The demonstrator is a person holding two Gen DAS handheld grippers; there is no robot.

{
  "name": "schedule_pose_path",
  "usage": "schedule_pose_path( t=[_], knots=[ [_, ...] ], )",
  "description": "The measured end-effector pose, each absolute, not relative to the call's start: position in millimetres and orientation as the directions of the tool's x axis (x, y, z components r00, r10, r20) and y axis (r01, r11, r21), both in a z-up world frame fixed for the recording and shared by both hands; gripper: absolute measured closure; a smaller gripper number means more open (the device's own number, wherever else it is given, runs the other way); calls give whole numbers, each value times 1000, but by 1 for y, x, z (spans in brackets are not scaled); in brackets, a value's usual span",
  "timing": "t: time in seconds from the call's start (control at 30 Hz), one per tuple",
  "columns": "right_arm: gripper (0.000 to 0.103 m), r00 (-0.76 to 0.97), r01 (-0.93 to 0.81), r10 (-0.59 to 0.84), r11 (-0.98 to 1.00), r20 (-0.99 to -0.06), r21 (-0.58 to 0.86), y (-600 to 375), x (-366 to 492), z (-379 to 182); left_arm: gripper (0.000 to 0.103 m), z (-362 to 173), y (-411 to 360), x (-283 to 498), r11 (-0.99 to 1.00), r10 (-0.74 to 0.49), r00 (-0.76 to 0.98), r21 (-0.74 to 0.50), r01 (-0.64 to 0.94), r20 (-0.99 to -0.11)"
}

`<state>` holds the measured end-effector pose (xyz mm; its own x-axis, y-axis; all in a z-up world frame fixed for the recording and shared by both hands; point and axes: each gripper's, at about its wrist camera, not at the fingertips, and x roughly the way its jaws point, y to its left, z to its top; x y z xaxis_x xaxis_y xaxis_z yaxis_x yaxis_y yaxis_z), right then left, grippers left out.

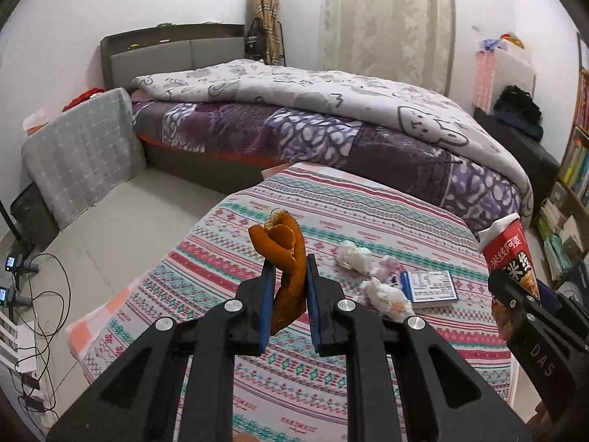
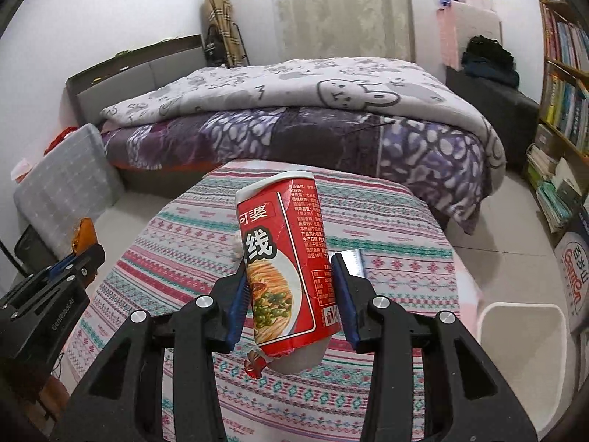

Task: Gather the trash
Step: 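Carry both items over the white bin and open both tools to drop them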

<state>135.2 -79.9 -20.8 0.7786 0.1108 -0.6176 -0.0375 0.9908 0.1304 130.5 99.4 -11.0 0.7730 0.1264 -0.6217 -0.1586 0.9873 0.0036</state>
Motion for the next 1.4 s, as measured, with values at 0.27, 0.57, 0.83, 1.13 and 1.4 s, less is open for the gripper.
schedule_pose_path(
  t=[0.27,0.57,0.83,1.13,1.4],
  knots=[
    [63,792,2,74,992,-606,124,-105,126,-18,87,-9,66,131,995,84,783,3,-104,-616],
    [63,801,60,23,991,-598,118,-141,114,-14,87,-7,29,132,999,38,789,2,-47,-614],
    [63,799,134,-40,985,-599,113,-181,101,-15,87,-7,-11,130,1000,-13,792,5,20,-611],
    [62,784,240,-122,964,-609,117,-226,89,-18,87,-13,-51,124,994,-63,788,31,103,-612],
    [61,756,346,-202,931,-623,119,-267,77,-24,87,-21,-91,119,982,-120,772,42,186,-624]
  ],
)
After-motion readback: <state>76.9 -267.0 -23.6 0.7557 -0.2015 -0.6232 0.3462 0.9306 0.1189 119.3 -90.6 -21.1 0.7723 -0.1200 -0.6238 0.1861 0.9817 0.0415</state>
